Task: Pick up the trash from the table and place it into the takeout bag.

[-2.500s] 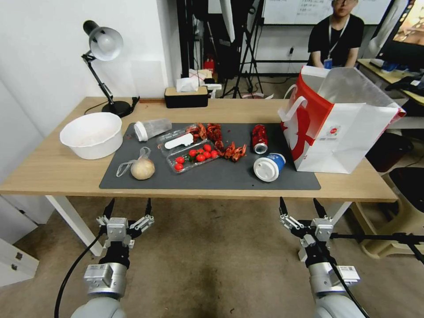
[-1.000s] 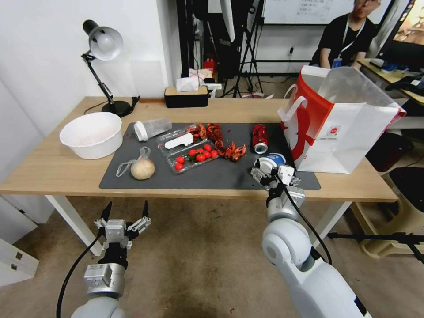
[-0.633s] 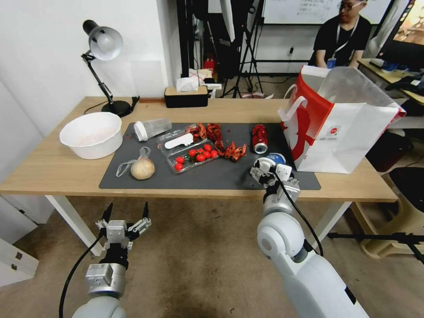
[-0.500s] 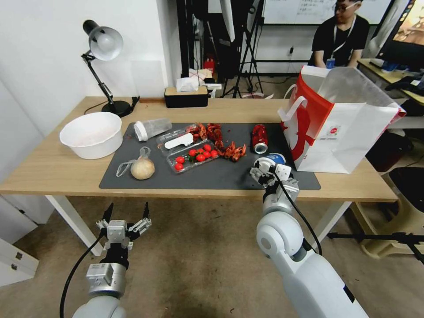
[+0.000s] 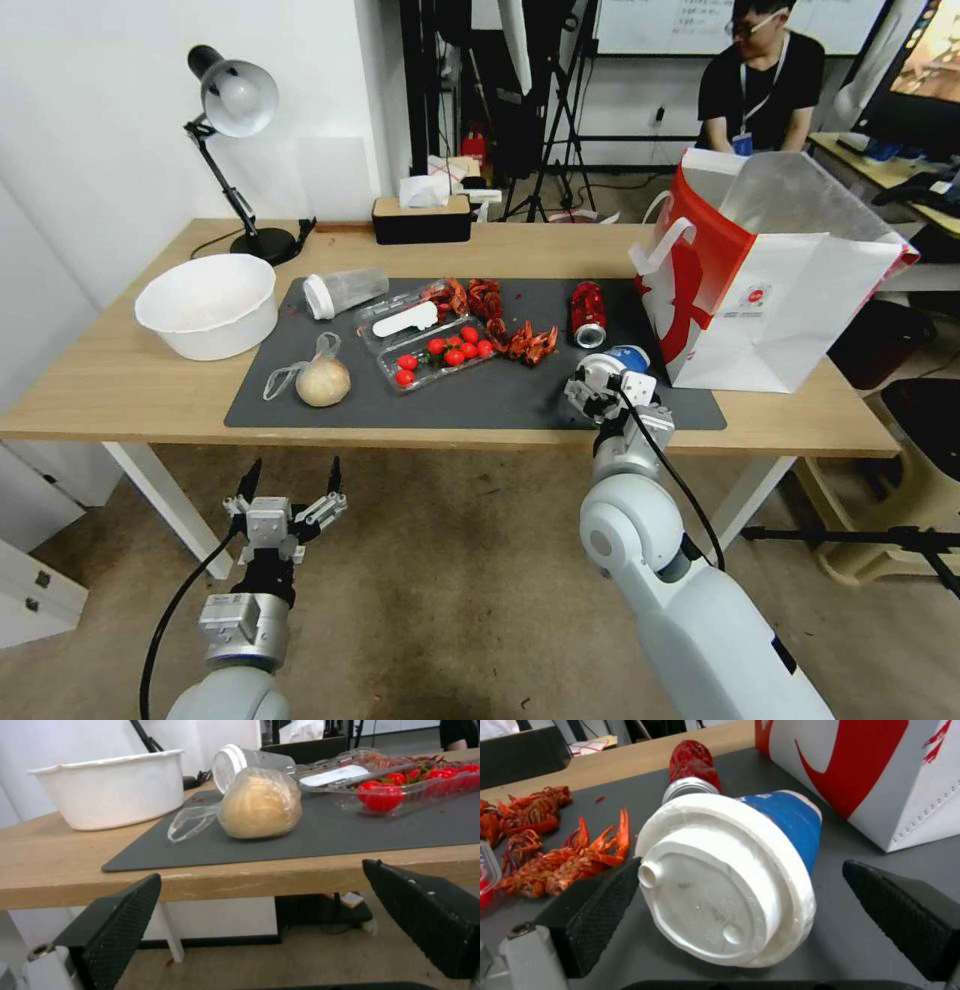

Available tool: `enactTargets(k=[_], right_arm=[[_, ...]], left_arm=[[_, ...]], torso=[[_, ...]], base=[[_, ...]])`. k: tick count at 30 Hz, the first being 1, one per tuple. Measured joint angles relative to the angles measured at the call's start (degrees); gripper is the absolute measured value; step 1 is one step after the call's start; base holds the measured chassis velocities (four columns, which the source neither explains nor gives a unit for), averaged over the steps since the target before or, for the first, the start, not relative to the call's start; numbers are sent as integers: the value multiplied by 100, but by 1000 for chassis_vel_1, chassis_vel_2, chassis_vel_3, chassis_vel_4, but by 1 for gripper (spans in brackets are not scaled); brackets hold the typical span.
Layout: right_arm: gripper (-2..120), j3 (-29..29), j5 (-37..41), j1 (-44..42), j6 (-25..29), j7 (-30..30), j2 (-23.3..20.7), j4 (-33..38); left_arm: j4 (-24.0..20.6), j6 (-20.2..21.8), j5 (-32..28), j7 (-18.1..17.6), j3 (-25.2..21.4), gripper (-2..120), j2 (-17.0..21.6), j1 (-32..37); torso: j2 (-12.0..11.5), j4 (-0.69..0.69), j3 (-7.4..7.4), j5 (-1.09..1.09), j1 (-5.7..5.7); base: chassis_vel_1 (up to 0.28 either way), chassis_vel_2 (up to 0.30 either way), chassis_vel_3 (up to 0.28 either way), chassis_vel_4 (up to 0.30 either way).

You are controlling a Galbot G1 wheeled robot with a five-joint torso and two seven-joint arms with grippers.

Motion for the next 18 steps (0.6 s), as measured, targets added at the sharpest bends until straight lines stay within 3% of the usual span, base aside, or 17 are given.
enactTargets(k=[8, 15, 18], right_arm=[[93, -12, 19, -20, 55, -34, 14, -10], [68, -7, 12, -124, 142, -112, 6, 0], [64, 0, 10, -139, 154, -138, 3, 7]], left_arm=[[-1, 0, -3, -4, 11, 100, -11, 1], [2, -7, 3, -13, 44, 100, -39, 7], [2, -10, 6, -14, 56, 100, -43, 2]], torso=[[0, 0, 0, 0, 0], [1, 1, 0, 0, 0], [1, 1, 0, 0, 0]], base=[[0, 0, 0, 0], [0, 0, 0, 0], [0, 0, 0, 0]])
